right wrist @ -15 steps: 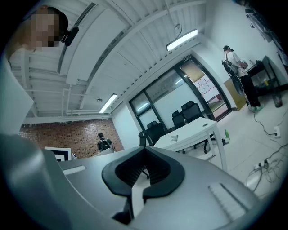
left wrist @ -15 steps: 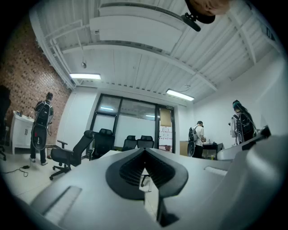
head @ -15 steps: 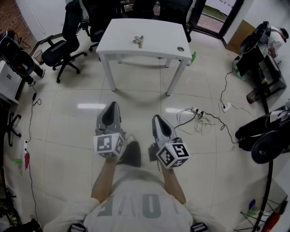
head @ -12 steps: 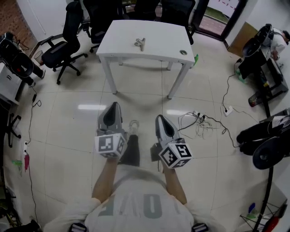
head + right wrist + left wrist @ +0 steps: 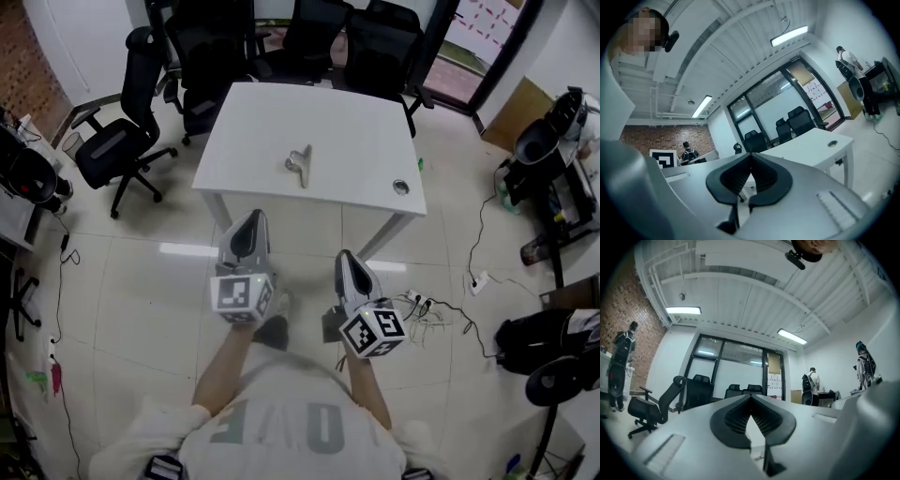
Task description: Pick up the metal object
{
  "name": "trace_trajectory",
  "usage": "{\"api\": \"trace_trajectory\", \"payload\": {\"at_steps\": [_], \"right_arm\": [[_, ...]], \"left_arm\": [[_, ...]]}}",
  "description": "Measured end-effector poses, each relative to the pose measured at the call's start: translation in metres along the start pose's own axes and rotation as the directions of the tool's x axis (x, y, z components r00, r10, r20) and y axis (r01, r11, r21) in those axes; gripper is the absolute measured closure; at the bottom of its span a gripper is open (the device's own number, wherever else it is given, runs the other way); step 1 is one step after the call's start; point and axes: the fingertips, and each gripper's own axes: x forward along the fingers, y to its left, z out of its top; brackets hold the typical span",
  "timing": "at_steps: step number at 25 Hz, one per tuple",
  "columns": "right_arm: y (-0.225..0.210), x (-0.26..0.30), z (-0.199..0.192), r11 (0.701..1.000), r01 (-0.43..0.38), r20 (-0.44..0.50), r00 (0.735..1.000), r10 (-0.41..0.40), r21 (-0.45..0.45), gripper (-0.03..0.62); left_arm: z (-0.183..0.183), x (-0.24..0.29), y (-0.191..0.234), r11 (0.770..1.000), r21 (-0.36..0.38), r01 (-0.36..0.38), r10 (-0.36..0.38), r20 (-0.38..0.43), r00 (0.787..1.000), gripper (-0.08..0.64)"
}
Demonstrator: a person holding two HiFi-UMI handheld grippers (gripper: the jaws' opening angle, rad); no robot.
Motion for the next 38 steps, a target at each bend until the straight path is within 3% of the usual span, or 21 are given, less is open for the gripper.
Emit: {"api": "trace_trajectory", "payload": {"at_steps": [7,11,14,21,28,30,32,34,35,38], "right_arm": [[-0.038,0.15,0.03,1.0,-0.022,-0.011,1.0,0.022,-0.019,0.58],[-0.066,0.192,0.052,1.0,0.014,-0.009,1.0,-0.014,-0.003,0.58],[-0.086,0.219,0.075,1.0,0.014,-0.004,1.0,-0.014,-0.012,0.58],[-0.105,0.247,0.075,1.0,0.003,-0.028,1.0,-0.003,-0.005,0.58],[-0.119,0.261,0.086,0.999,0.043,0.023,0.999,-0.042,-0.033,0.58],[-0.12,0.265,0.088,0.999,0.039,0.032,0.999,-0.038,-0.033,0.58],[-0.12,0.264,0.085,0.999,0.038,0.022,0.999,-0.037,-0.035,0.581],[-0.12,0.261,0.08,0.998,0.047,0.01,0.999,-0.047,-0.045,0.581],[-0.12,0.26,0.078,0.998,0.051,0.006,0.999,-0.05,-0.047,0.58],[-0.121,0.259,0.075,0.998,0.05,0.0,0.999,-0.05,-0.045,0.581]], "left_arm": [[-0.01,0.148,0.018,0.995,0.002,0.095,-0.095,-0.024,0.995,0.56],[-0.039,0.189,0.024,0.994,-0.044,0.097,-0.102,-0.11,0.989,0.56],[-0.044,0.215,0.019,0.995,-0.057,0.088,-0.094,-0.114,0.989,0.56],[-0.076,0.243,0.026,0.994,-0.106,0.036,-0.055,-0.173,0.983,0.56],[-0.079,0.257,0.022,0.996,-0.073,0.053,-0.065,-0.171,0.983,0.56],[-0.088,0.26,0.029,0.996,-0.082,0.017,-0.033,-0.2,0.979,0.56],[-0.113,0.26,0.036,0.992,-0.122,-0.024,-0.012,-0.286,0.958,0.552],[-0.146,0.258,0.039,0.979,-0.201,-0.043,-0.039,-0.384,0.922,0.401],[-0.163,0.258,0.041,0.97,-0.237,-0.051,-0.057,-0.428,0.902,0.374],[-0.207,0.262,0.047,0.969,-0.239,-0.059,-0.079,-0.529,0.845,0.365]]}}
